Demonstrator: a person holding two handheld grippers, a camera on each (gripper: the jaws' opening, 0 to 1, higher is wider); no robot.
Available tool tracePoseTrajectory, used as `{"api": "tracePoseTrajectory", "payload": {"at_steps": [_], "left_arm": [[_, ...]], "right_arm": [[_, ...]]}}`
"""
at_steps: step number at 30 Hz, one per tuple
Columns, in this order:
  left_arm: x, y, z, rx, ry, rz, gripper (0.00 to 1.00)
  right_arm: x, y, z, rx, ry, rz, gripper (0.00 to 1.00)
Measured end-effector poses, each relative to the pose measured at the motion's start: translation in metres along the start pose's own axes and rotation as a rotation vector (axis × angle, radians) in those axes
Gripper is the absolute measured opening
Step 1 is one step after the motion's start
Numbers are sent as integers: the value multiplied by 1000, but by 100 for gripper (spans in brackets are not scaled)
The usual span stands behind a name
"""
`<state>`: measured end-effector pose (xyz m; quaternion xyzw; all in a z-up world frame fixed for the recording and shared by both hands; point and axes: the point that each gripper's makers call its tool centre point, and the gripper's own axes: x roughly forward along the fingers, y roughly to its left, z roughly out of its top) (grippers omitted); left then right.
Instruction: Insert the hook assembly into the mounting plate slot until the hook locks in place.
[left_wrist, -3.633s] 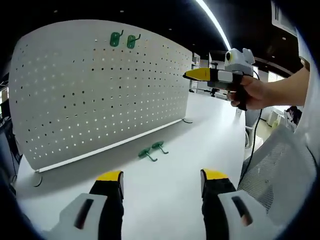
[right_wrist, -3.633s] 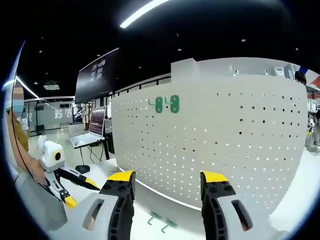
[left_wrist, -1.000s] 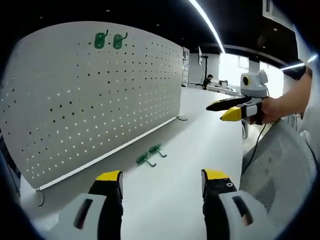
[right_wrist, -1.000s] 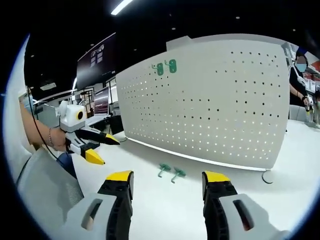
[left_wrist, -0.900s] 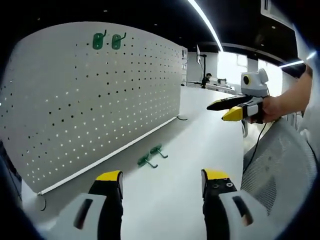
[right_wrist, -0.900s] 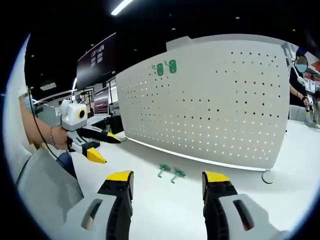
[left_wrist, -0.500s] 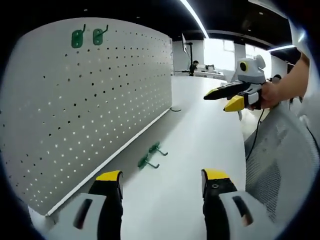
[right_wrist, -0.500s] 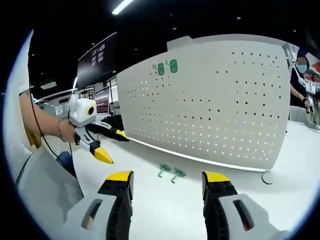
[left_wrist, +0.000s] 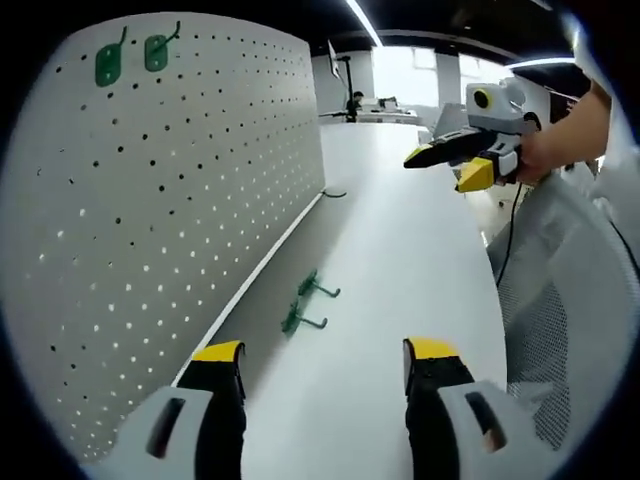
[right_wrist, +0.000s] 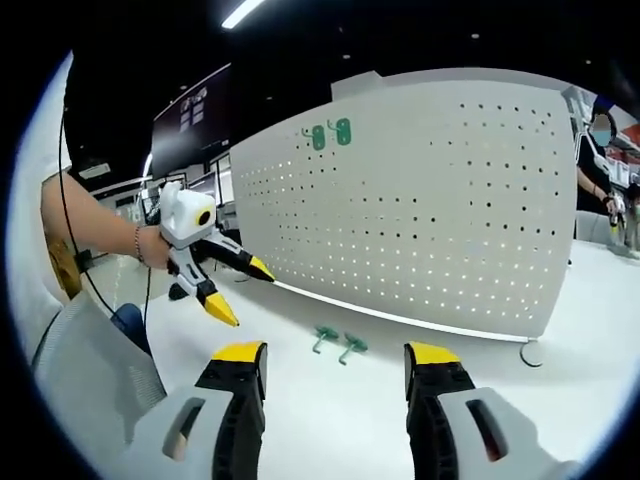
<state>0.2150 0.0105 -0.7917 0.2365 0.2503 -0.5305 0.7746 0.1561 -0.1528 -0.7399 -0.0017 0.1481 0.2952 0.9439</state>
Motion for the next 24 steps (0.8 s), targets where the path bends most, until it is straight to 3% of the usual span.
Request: {"api": "tracePoseTrajectory", "payload": {"at_steps": [24], "left_arm": [[44,15,-10,139,180,-154,65]], "right_arm": [[1,1,-4,-2,19,4,54]]}}
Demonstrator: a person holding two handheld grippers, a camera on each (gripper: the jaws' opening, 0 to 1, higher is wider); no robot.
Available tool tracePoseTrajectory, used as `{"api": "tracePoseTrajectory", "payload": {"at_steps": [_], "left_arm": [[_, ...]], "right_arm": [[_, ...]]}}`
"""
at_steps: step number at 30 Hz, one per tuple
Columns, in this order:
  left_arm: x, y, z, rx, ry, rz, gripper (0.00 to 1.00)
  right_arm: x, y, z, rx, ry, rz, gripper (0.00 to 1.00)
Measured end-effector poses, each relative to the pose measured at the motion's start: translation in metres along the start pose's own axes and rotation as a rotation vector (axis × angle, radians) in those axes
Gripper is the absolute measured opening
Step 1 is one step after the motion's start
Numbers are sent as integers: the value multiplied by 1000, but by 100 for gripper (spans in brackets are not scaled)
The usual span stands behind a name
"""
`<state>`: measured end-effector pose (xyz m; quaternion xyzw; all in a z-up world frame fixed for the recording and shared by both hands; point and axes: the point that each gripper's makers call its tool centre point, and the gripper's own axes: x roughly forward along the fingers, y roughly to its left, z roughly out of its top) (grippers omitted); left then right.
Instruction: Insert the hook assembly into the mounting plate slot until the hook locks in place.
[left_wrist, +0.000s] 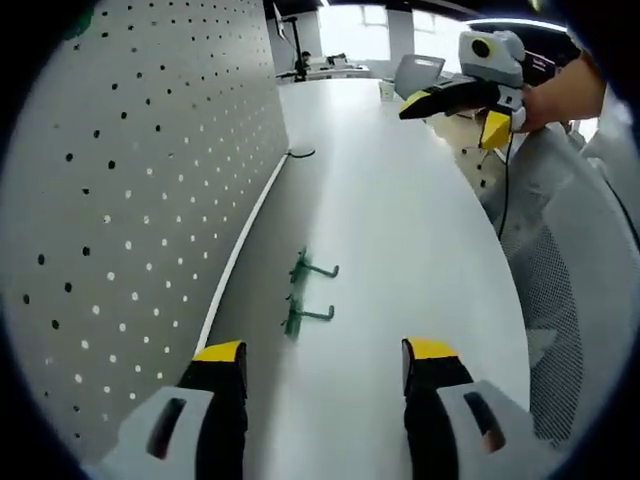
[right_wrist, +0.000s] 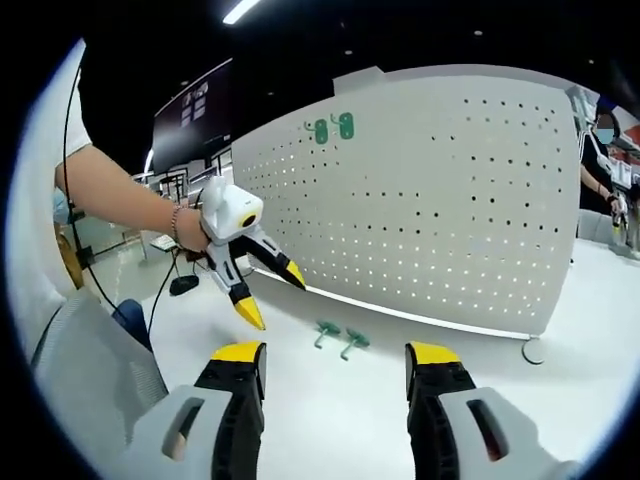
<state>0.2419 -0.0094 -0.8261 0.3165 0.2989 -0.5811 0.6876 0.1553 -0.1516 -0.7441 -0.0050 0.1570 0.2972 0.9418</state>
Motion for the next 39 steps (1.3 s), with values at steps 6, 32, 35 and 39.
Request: {"api": "tracePoseTrajectory", "payload": {"at_steps": [6,32,35,39], "left_arm": [[11,3,-4,48,55,-31,65],[49,10,-16,111,175,-121,64],[52,10,-17,121,184,-131,64],[57,8,-17,120,189,-148,63]], "right_arm": [[-1,-1,-1,3,2,-4,54],[0,-2,-5,20,11,-5,54],[0,-3,-4,24,9,-7,54],[-1,-3,-4,23,13,-8,54]]}}
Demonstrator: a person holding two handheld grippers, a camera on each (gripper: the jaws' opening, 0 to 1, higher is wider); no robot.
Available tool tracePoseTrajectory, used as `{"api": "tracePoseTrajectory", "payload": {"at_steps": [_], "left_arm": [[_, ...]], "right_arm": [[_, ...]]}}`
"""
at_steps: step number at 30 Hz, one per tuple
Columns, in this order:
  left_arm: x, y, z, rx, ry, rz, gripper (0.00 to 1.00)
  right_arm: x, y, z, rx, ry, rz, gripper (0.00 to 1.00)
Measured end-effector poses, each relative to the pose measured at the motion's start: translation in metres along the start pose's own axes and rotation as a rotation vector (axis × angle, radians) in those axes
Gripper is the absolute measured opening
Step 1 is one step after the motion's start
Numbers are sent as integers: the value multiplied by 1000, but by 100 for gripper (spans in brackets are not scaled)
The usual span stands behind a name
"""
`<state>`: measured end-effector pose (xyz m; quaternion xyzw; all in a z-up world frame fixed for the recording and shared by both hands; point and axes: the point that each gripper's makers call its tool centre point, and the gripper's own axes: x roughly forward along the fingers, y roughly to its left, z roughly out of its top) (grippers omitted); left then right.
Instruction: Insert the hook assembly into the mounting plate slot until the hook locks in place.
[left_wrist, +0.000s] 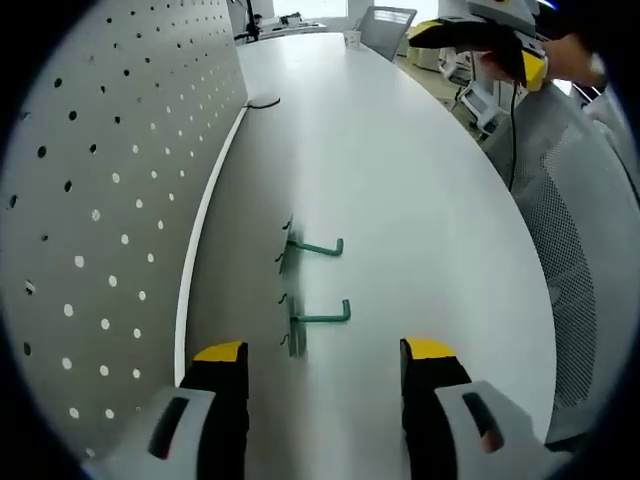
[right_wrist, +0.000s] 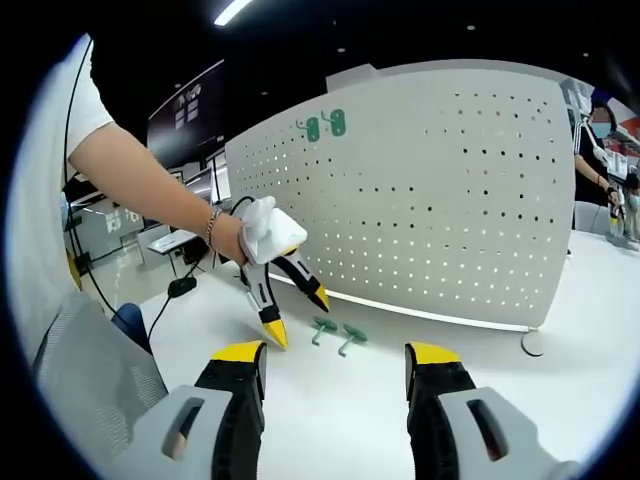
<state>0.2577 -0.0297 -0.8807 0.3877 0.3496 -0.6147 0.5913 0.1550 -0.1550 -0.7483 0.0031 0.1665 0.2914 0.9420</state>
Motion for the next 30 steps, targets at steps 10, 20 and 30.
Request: {"api": "tracePoseTrajectory", "payload": {"at_steps": [10,20,30], "left_arm": [[6,1,4,3,2,-24,63],[8,3,8,1,-2,-29,63],[8,3,8,6,-9,-32,58]], "right_arm": [[0,-1,-1,1,6,-2,54],[0,-2,-2,8,4,-6,55],[0,-3,-1,11,0,-9,54]]}}
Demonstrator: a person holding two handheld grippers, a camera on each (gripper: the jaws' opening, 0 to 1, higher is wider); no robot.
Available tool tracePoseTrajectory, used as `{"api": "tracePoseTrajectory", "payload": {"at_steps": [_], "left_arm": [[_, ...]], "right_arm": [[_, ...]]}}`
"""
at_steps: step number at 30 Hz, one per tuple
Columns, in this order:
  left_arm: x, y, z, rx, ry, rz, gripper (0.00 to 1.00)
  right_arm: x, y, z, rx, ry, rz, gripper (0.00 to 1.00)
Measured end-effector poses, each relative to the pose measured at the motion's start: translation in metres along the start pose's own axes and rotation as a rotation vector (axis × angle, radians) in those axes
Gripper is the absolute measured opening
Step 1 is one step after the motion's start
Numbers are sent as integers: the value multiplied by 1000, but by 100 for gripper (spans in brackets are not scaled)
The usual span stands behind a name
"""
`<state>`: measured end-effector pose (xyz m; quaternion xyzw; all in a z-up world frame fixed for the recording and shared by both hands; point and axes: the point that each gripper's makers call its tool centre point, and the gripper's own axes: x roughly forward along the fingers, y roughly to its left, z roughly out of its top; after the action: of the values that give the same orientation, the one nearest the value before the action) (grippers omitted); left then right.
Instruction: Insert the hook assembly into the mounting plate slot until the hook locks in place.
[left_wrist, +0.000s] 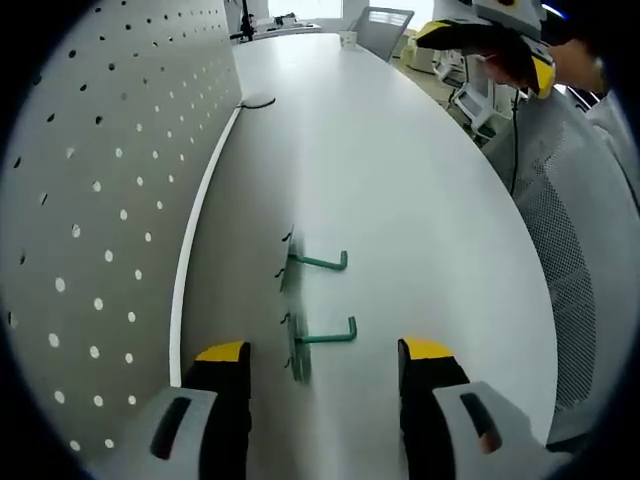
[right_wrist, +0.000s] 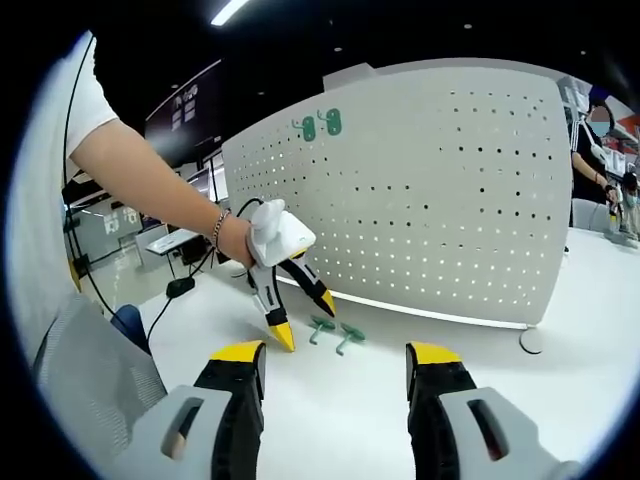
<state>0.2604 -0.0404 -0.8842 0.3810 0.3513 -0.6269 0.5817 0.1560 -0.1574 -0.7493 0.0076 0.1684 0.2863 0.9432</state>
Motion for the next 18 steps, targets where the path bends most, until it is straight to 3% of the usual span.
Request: {"api": "tracePoseTrajectory", "payload": {"at_steps": [3,11,18], "left_arm": [[-2,3,-1,-8,4,6,44],[-3,4,-2,-25,20,18,30],[-3,4,-3,-36,26,24,28]], "right_arm": [[0,-1,0,0,-1,-3,54],[-2,-3,2,8,-14,-8,53],[-3,-4,6,7,-28,-16,50]]}}
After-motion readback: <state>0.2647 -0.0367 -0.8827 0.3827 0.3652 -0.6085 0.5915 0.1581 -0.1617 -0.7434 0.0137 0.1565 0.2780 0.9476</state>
